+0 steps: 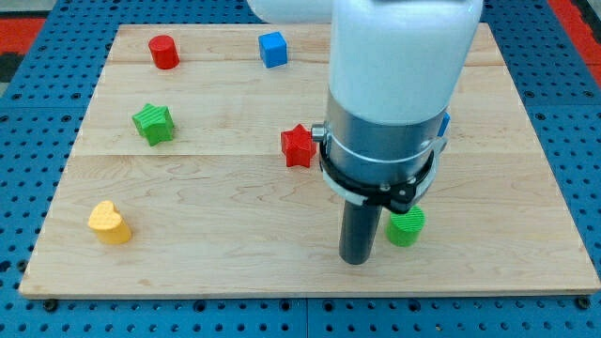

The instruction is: Push the yellow heart to the bottom side of the red star

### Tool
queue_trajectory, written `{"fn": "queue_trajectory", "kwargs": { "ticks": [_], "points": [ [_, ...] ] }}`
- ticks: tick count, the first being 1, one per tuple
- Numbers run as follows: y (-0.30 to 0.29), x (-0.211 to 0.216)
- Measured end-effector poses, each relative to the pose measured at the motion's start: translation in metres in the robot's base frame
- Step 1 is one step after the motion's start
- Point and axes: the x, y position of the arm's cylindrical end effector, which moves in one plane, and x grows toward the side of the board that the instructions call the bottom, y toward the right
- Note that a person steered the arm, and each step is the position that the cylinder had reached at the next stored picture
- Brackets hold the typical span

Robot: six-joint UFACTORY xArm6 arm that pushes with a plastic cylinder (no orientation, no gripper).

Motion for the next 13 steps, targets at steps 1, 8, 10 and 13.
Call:
{"fn": "queue_trajectory", "kwargs": {
  "ticks": [1,8,10,13],
  "points": [
    [0.026,-0.017],
    [0.042,-0.134],
    [0.021,-0.134],
    [0.01,-0.134]
  ]
}}
